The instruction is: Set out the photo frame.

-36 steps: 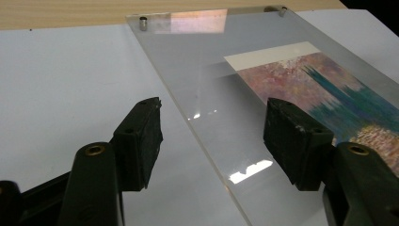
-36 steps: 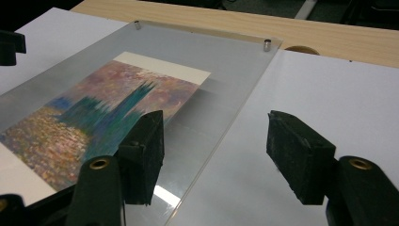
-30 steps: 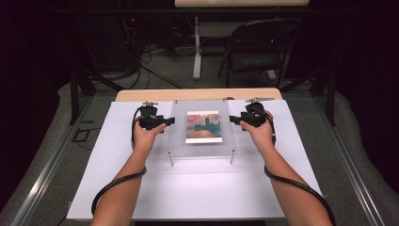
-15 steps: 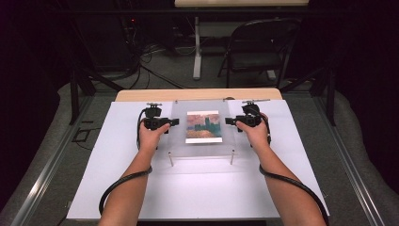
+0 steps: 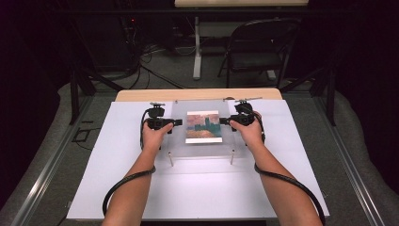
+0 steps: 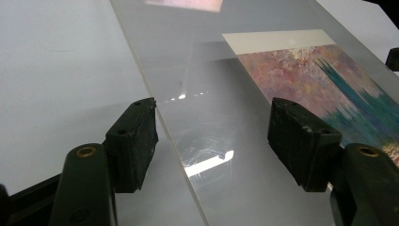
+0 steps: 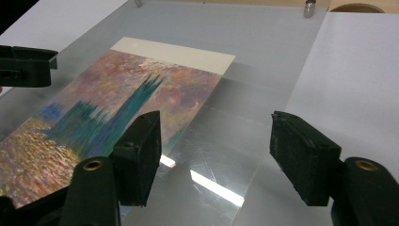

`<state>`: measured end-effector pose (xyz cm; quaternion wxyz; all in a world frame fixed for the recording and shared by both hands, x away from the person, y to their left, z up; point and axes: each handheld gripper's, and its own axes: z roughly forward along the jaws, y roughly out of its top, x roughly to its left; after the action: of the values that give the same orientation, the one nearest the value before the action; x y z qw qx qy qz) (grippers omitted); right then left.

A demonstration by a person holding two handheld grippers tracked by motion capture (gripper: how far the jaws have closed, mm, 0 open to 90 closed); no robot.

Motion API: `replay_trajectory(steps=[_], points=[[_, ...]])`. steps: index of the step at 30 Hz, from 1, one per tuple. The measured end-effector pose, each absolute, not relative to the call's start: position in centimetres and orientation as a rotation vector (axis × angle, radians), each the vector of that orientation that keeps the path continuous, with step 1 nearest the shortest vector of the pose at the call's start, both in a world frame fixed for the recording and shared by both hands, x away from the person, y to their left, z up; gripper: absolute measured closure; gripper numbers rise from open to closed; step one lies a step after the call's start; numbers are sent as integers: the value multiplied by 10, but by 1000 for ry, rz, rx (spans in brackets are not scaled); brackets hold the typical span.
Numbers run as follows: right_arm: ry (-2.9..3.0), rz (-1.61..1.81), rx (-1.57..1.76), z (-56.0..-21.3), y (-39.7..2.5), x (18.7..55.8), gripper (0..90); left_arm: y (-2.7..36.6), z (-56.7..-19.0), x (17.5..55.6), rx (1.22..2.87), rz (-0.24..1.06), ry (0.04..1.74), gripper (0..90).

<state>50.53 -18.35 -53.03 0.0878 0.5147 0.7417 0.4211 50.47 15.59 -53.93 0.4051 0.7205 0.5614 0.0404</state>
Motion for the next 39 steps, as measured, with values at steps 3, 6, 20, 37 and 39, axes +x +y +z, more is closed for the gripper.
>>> replay_trajectory(steps=[3,6,20,37,39], points=[[2208,1252,1554,-530,-184,507,331,156,-540,505,1813,98,1420,328],[2211,1258,1559,-530,-184,508,332,156,-540,506,1812,90,1421,325],[2209,1315,1668,-542,-191,511,331,158,-544,505,1790,30,1424,287],[2217,1351,1733,-545,-190,511,308,158,-544,505,1784,9,1428,291],[2214,1354,1733,-545,-190,511,308,158,-544,505,1782,11,1427,294]])
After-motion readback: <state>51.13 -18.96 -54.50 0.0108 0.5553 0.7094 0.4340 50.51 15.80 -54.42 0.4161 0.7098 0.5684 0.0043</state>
